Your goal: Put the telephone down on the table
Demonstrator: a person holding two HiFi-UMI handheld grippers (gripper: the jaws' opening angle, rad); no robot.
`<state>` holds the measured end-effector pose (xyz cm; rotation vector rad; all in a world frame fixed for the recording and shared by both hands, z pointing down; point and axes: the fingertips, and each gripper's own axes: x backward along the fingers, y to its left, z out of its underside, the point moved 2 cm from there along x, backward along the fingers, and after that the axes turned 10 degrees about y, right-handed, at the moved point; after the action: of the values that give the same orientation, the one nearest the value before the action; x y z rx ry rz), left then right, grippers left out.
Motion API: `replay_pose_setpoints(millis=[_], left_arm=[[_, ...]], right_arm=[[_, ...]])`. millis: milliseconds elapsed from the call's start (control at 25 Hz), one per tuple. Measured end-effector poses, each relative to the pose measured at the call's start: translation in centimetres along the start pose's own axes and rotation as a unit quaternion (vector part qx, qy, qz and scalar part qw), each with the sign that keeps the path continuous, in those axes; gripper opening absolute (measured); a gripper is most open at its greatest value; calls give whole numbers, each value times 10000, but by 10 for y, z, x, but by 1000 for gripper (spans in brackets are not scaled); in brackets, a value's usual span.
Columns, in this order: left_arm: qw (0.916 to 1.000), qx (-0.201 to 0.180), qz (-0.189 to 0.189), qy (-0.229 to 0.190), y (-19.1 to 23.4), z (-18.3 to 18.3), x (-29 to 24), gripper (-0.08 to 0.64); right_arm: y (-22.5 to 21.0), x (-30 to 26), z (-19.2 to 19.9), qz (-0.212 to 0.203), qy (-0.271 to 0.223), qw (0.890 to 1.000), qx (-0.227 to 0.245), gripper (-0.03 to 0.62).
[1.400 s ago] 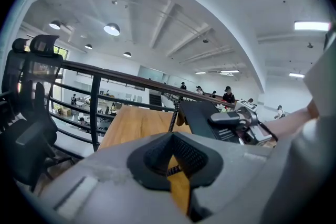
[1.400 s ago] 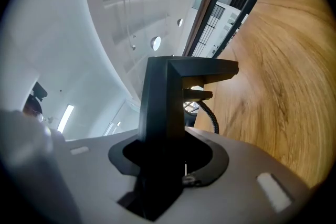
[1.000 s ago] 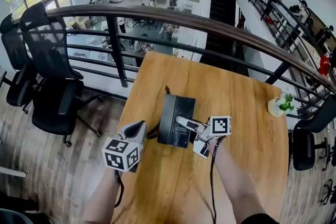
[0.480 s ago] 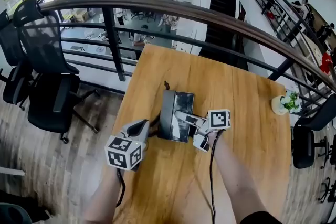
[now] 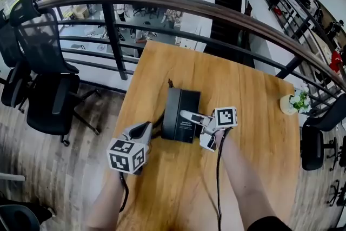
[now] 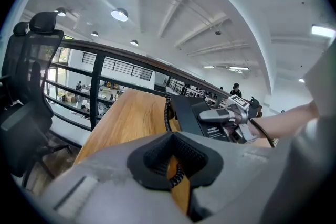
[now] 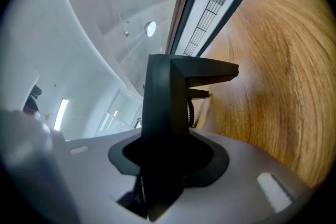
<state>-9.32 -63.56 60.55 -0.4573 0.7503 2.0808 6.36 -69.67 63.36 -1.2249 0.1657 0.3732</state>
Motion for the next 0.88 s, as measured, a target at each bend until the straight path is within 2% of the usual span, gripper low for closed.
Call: replay_pose_setpoints(millis=[160,280,360,600,720,880], left_arm=[[10000,-5,4,53,-2,3,-1,2],[10000,-6,-13,91,0,3,1,2],[9999,6,-24,102,2,3,3,2],[9999,-19,-30,114,-3,4,8,2],[9999,7,6,133,-3,7,14,2],[9999,13,93,145,-9,11,21,2]], right_arm=[[2,-1,1,100,-6,9999,-78,170],[11,-4,-4,83,107,9995,279,185],[9,-4,-5,256,200,9988,356,217],[1,2,-6,662,259,9969,329,255],[-3,8,-9,1098,90,9925,530,304],[-3,28,-10,1323,-263,9894,545,307]])
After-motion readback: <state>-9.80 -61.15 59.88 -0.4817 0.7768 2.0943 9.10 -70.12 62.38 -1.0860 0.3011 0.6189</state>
